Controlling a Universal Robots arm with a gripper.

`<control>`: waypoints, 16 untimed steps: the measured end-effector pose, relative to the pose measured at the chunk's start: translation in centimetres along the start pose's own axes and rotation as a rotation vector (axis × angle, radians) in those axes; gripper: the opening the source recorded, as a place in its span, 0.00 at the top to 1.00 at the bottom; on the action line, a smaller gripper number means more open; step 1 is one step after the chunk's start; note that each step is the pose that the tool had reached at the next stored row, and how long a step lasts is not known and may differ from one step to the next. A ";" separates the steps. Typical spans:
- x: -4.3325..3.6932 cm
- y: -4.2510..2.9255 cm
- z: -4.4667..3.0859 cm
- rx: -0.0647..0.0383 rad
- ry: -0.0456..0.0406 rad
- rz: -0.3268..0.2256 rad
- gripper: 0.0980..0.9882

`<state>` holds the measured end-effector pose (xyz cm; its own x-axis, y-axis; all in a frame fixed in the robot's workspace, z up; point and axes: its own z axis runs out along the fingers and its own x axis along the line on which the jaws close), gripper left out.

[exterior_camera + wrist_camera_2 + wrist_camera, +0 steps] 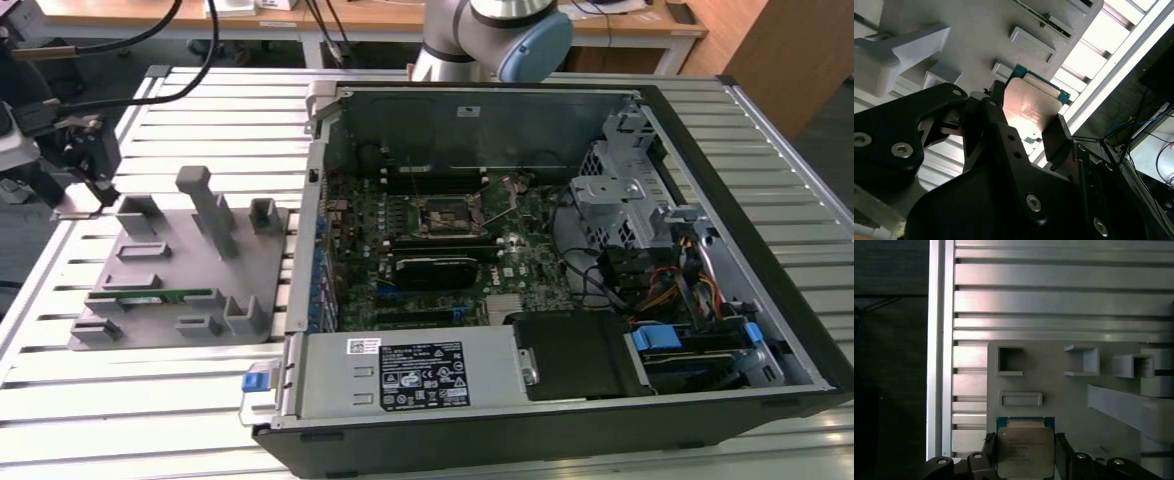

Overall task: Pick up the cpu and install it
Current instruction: 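Pick up the cpu and move it towards the insertion slot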

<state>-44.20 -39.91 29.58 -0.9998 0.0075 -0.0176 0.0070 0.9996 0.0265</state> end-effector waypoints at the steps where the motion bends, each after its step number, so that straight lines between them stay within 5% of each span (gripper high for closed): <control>1: 0.00 0.01 -0.13 0.000 -0.0001 0.000 0.50; 16: -0.03 0.09 -1.47 0.000 0.0000 0.000 0.50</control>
<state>-44.20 -39.86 31.06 -0.9998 0.0075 -0.0176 0.0070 0.9996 0.0265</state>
